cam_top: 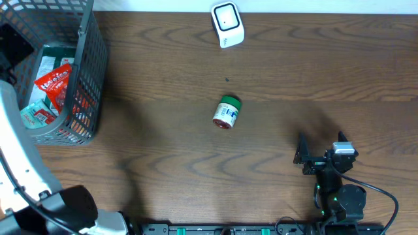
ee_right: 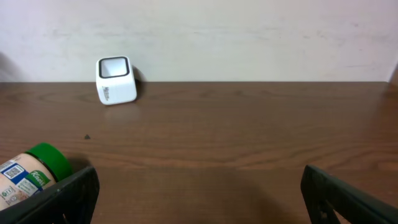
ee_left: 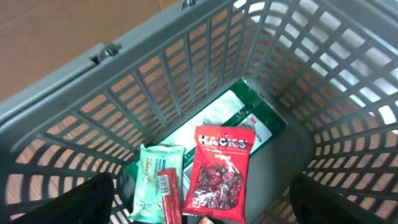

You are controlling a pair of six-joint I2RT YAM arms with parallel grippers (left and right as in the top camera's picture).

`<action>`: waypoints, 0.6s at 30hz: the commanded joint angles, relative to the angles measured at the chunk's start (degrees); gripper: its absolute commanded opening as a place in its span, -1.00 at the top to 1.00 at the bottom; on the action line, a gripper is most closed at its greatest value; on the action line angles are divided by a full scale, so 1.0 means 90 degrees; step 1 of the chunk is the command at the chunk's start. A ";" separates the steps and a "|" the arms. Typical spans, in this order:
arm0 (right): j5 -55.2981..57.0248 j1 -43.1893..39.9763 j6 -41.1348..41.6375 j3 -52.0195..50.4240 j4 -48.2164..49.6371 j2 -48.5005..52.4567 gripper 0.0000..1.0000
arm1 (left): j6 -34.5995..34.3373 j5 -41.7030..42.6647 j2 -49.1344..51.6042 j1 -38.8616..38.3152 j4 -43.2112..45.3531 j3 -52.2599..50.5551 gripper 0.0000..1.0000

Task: Scan the item barcode
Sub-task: 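Move the left gripper back into the basket toward the red HACKS bag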

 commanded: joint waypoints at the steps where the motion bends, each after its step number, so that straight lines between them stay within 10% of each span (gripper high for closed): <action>1: -0.0005 -0.0027 -0.0029 -0.0010 -0.0019 -0.0029 -0.99 | -0.0075 -0.0034 0.0357 0.0022 -0.0034 -0.0034 -0.79; 18: -0.0005 -0.0027 -0.0029 -0.0010 -0.0019 -0.0029 -0.99 | 0.0061 0.0437 0.1438 0.0022 -0.0340 -0.0034 -0.81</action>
